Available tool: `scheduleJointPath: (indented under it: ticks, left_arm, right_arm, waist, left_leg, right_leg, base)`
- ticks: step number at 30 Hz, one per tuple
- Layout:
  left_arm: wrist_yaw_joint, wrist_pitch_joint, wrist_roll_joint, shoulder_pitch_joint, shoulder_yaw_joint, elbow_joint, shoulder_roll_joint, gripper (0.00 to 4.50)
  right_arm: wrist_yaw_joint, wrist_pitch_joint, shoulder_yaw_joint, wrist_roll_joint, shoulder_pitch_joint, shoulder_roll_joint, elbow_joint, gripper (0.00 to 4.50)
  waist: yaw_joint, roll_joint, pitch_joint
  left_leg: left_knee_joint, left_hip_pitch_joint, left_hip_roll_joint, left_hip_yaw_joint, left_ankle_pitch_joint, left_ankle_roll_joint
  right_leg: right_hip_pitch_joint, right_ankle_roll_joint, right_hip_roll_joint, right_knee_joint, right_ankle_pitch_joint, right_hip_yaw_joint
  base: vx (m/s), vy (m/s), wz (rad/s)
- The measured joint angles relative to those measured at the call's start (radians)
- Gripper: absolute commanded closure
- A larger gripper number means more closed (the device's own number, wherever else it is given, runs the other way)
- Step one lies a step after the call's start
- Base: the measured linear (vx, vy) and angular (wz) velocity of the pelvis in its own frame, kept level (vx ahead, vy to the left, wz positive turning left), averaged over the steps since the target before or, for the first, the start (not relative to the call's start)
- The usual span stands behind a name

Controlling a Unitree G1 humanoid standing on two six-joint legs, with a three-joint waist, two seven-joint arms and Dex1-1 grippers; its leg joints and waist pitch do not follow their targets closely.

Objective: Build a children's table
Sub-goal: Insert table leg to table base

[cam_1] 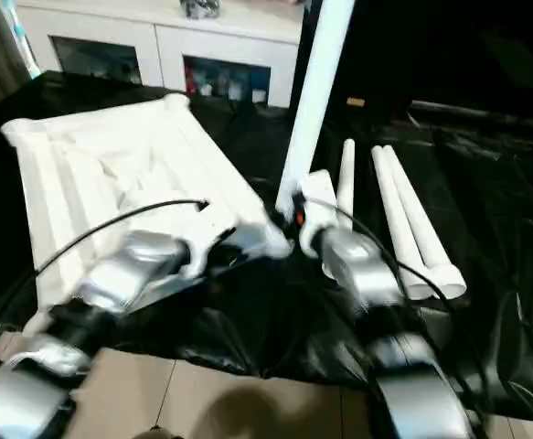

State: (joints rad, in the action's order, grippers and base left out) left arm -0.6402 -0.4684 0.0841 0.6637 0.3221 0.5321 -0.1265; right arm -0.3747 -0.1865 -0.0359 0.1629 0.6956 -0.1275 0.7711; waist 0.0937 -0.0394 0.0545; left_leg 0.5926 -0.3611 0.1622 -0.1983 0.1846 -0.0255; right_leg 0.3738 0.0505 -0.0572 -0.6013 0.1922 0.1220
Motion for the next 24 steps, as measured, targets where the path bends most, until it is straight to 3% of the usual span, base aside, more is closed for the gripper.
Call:
scheduleJointPath:
  ticks: [6,16,17,20,21,24]
  left_arm:
    - [0.044,-0.01,0.011,0.003,0.001,0.002,0.026,4.5]
    - [0.039,-0.018,0.024,0.003,0.0,0.001,0.015,4.5]
    - [0.038,-0.018,0.024,0.003,0.0,0.001,0.015,4.5]
    - [0.036,-0.017,0.024,0.003,0.0,0.001,0.013,4.5]
    - [0.034,-0.017,0.024,0.003,0.0,0.001,0.012,4.5]
    - [0.023,-0.014,0.024,0.003,0.0,0.0,0.006,4.5]
  right_arm:
    - [0.051,0.005,0.025,-0.009,0.035,0.022,0.049,2.59]
    - [0.066,0.039,0.039,-0.021,0.081,0.047,0.136,2.59]
    - [0.065,0.04,0.04,-0.021,0.082,0.048,0.137,2.24]
    - [0.06,0.042,0.049,-0.02,0.086,0.05,0.146,2.24]
    - [0.056,0.045,0.051,-0.02,0.09,0.05,0.154,1.84]
    - [0.037,0.051,0.059,-0.021,0.101,0.052,0.189,1.83]
  waist:
    - [-0.005,0.0,0.0]
    - [-0.012,0.0,0.0]
    - [-0.012,0.0,0.0]
    - [-0.013,0.0,0.0]
    - [-0.014,0.0,0.0]
    - [-0.015,0.001,0.0]
  left_leg:
    - [0.0,-0.004,0.0,0.0,0.0,0.0]
    - [0.0,0.001,0.0,0.0,0.0,0.0]
    - [0.0,0.001,0.0,-0.001,0.0,0.0]
    - [0.0,0.001,0.0,-0.001,0.0,0.0]
    - [0.0,0.002,0.0,-0.001,0.0,0.0]
    - [0.0,0.001,0.0,-0.001,0.0,0.0]
  right_leg:
    - [0.003,0.0,0.0,0.0,0.0,0.0]
    - [0.002,-0.002,0.0,0.0,0.0,0.0]
    - [0.002,-0.002,0.0,0.0,0.0,0.0]
    - [0.002,-0.001,0.0,0.0,0.0,0.0]
    - [0.002,-0.001,0.0,0.0,0.0,0.0]
    - [0.003,-0.001,0.0,0.0,0.0,0.0]
  base:
    - [0.0,0.0,0.0]
    - [0.0,0.0,0.0]
    - [0.0,0.0,0.0]
    - [0.0,0.0,0.0]
    - [0.0,0.0,0.0]
    - [0.0,0.0,0.0]
